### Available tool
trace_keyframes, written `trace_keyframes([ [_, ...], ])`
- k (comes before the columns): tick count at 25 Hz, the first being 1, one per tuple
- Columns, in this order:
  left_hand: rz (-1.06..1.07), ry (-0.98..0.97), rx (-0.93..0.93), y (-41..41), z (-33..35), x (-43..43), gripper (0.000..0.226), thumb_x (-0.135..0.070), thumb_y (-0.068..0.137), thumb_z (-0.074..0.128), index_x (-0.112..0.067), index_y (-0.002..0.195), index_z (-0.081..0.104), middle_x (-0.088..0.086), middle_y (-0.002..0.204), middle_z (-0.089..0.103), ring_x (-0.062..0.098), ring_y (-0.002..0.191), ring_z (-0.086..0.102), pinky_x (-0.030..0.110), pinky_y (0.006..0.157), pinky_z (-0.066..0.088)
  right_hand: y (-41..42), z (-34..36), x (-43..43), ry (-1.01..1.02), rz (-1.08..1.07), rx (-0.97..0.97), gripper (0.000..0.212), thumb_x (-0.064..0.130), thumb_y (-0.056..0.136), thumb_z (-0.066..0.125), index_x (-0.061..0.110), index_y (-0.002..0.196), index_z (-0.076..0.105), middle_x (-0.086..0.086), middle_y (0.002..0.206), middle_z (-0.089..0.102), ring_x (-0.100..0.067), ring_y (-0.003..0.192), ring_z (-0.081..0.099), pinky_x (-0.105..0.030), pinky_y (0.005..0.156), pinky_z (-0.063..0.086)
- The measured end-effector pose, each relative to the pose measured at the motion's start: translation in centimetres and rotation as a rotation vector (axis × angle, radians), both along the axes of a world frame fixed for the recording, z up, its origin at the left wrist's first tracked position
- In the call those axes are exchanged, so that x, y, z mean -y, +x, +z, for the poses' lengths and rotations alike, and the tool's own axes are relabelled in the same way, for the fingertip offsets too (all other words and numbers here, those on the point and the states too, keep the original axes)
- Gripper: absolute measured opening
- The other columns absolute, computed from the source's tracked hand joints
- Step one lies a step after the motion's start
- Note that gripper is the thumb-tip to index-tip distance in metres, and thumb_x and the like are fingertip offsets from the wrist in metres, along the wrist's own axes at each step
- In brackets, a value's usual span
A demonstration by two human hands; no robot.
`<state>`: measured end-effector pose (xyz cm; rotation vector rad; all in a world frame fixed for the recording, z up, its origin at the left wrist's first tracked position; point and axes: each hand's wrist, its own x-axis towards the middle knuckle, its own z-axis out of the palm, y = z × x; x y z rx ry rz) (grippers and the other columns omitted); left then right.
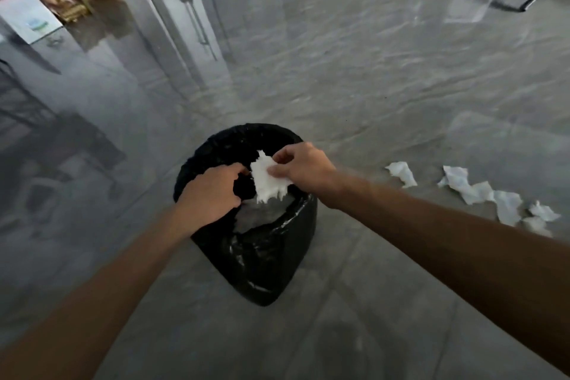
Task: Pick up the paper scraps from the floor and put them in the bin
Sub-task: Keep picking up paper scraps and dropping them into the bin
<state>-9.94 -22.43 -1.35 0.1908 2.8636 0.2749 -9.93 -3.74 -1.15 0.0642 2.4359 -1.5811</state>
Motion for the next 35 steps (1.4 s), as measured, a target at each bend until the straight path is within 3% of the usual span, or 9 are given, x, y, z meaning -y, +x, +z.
trace_keyframes([
  [4,-0.009,0.143,-0.229,-0.5,2.9,-4.2,0.050,-0.007,0.077,0.059,-0.032,0.120,0.052,-0.002,0.116,0.063,0.026,0.098,0.063,0.045,0.082,0.053,0.3,0.0,-3.2,-0.047,-0.023,-0.033,0.038,0.020,0.076,0.073,0.016,0.113,0.068,-0.003,0.112,0.070,-0.016,0.100,0.066,-0.034,0.091,0.054],
  [9,-0.186,0.281,-0.206,-1.1,3.9,-13.3,0.049,-0.005,0.075,0.054,-0.032,0.116,0.053,-0.005,0.123,0.060,0.021,0.108,0.059,0.037,0.089,0.049,2.1,-1.8,-14.7,-0.060,-0.248,0.003,0.017,0.005,0.079,0.067,0.019,0.088,0.069,-0.012,0.091,0.073,-0.020,0.079,0.067,-0.033,0.075,0.057],
  [13,-0.352,0.346,-0.078,-1.6,0.6,-21.4,0.038,-0.017,0.077,0.060,-0.027,0.114,0.057,-0.001,0.122,0.062,0.023,0.105,0.059,0.035,0.087,0.048,6.5,-7.3,-24.6,0.279,-0.328,0.152,0.015,0.008,0.079,0.066,0.010,0.093,0.071,-0.011,0.087,0.072,-0.021,0.073,0.065,-0.025,0.063,0.047],
  [17,-0.358,0.321,0.141,-3.1,-5.9,-28.2,0.037,-0.021,0.078,0.065,-0.022,0.114,0.060,0.004,0.121,0.064,0.026,0.107,0.060,0.036,0.090,0.049,8.8,-14.0,-29.8,0.603,-0.319,0.203,0.035,0.017,0.078,0.070,0.013,0.113,0.065,-0.009,0.114,0.066,-0.024,0.102,0.060,-0.023,0.075,0.036],
  [20,-0.334,0.258,0.189,-5.0,-11.0,-31.1,0.045,-0.022,0.078,0.069,-0.018,0.121,0.057,0.011,0.127,0.059,0.029,0.113,0.057,0.032,0.087,0.044,7.9,-17.8,-30.0,0.669,-0.253,0.134,0.045,0.023,0.079,0.069,0.019,0.123,0.057,-0.008,0.126,0.056,-0.028,0.111,0.057,-0.034,0.086,0.045],
  [26,-0.313,0.091,0.046,-8.0,-18.4,-34.9,0.054,-0.032,0.083,0.064,-0.019,0.133,0.047,0.019,0.135,0.047,0.041,0.122,0.046,0.044,0.099,0.041,8.2,-21.7,-30.5,0.637,-0.292,0.001,0.005,0.019,0.080,0.061,0.017,0.085,0.063,-0.006,0.093,0.064,-0.030,0.084,0.062,-0.035,0.065,0.046],
  [30,-0.335,0.150,-0.046,-8.4,-20.8,-36.0,0.023,-0.021,0.085,0.061,-0.008,0.104,0.061,0.020,0.117,0.059,0.038,0.108,0.055,0.040,0.084,0.045,8.2,-21.3,-36.6,0.753,-0.533,-0.113,0.008,0.017,0.079,0.064,0.014,0.086,0.066,-0.009,0.103,0.062,-0.030,0.097,0.055,-0.037,0.074,0.046],
  [33,-0.300,0.330,-0.133,-8.0,-20.8,-36.7,0.011,-0.015,0.085,0.060,-0.007,0.079,0.066,0.020,0.088,0.070,0.036,0.083,0.064,0.035,0.066,0.040,7.4,-21.5,-39.3,0.833,-0.423,-0.053,0.008,0.011,0.080,0.062,0.008,0.086,0.066,-0.013,0.107,0.061,-0.034,0.101,0.053,-0.040,0.083,0.044],
  [35,-0.365,0.448,-0.181,-7.6,-20.2,-38.4,0.011,-0.017,0.084,0.063,-0.008,0.078,0.066,0.015,0.092,0.069,0.032,0.086,0.063,0.031,0.069,0.038,7.3,-22.0,-38.9,0.814,-0.350,-0.070,0.009,0.004,0.080,0.057,0.006,0.083,0.065,-0.015,0.097,0.062,-0.034,0.095,0.056,-0.042,0.083,0.045],
])
